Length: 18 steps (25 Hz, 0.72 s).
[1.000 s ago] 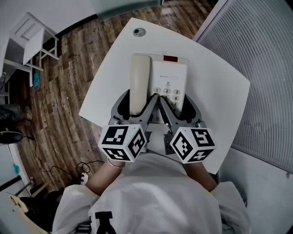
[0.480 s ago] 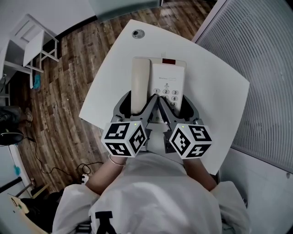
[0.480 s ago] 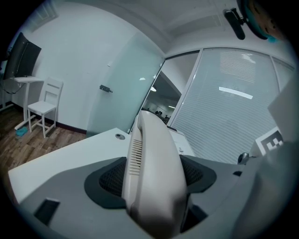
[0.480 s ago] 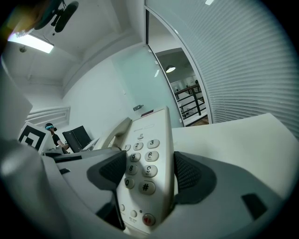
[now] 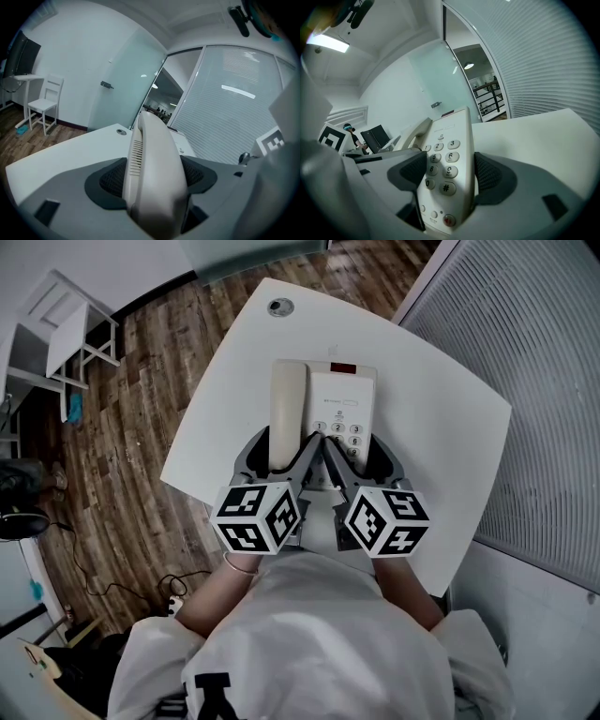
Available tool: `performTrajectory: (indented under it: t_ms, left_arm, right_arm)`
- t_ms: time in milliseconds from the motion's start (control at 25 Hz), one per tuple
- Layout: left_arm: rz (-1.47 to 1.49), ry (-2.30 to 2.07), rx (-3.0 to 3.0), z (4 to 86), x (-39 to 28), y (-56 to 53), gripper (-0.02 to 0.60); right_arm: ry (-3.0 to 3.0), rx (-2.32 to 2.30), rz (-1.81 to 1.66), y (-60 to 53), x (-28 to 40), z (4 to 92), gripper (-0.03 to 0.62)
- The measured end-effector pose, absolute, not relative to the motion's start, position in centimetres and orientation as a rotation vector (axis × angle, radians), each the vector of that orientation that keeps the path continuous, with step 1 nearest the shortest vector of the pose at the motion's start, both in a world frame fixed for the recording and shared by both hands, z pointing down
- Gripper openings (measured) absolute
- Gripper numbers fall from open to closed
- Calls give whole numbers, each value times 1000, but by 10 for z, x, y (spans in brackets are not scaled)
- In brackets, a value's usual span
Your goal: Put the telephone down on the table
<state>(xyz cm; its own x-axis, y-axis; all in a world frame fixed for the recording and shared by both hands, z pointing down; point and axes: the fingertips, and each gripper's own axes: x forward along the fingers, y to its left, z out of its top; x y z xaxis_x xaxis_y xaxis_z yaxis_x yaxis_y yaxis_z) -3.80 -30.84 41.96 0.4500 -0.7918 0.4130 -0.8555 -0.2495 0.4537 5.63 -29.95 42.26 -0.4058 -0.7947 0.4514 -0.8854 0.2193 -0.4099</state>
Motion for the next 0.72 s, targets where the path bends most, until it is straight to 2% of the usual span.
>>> performTrajectory:
  t_ms: [720]
  left_arm:
    - [178, -1348, 2003, 448, -39, -311, 344]
  right_arm:
    - [-2278, 1600, 1000, -303, 55, 450, 327]
